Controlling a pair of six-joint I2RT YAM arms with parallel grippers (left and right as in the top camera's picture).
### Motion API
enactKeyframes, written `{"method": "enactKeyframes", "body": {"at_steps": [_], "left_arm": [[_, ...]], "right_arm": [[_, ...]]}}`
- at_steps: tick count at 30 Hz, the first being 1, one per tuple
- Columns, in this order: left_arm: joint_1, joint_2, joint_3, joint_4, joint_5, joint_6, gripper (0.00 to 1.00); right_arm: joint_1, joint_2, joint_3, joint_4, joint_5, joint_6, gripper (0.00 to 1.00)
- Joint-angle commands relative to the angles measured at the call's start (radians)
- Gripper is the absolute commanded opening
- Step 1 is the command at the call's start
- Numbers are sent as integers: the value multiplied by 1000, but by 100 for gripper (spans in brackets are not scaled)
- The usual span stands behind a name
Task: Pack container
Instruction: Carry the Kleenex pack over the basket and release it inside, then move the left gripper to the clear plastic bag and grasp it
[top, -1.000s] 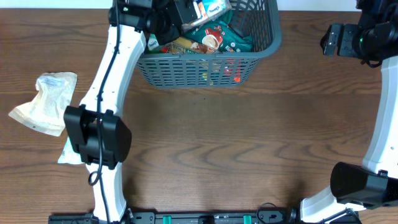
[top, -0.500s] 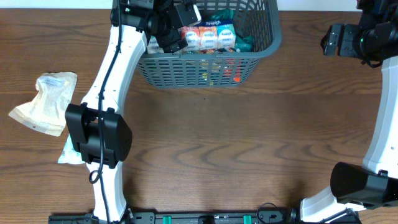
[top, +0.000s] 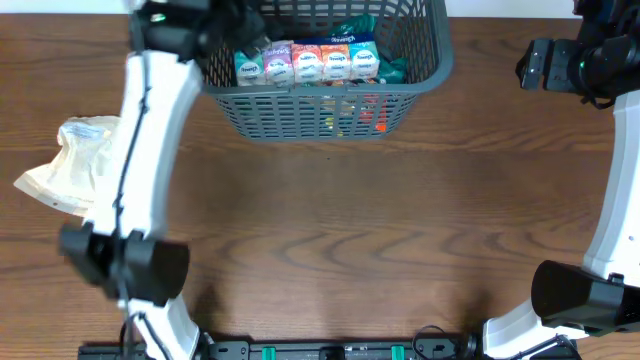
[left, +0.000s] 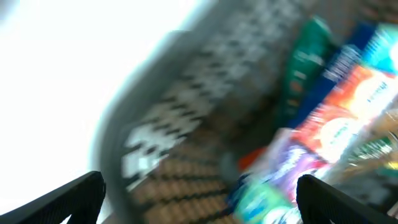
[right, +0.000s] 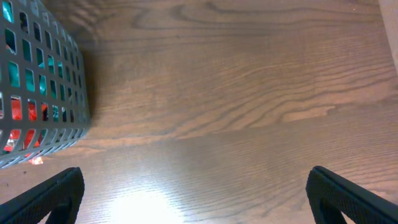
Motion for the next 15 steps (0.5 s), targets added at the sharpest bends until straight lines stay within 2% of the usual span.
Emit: {"method": "enactKeyframes", "body": {"at_steps": [1, 6, 9, 12, 15], "left_arm": [[45, -126, 13, -21, -182, -228, 98], [148, -235, 13, -195, -385, -560, 99], [243, -261, 12, -342, -391, -667, 99], [348, -249, 10, -469, -385, -628, 99], [454, -210, -6, -542, -288, -420, 99]], "right_arm": [[-8, 9, -4, -4, 6, -16, 99], [-9, 9, -4, -9, 6, -16, 99], [-9, 9, -4, -9, 6, -16, 99], [-9, 9, -4, -8, 6, -16, 99], [-9, 9, -4, -8, 0, -15, 99]]}}
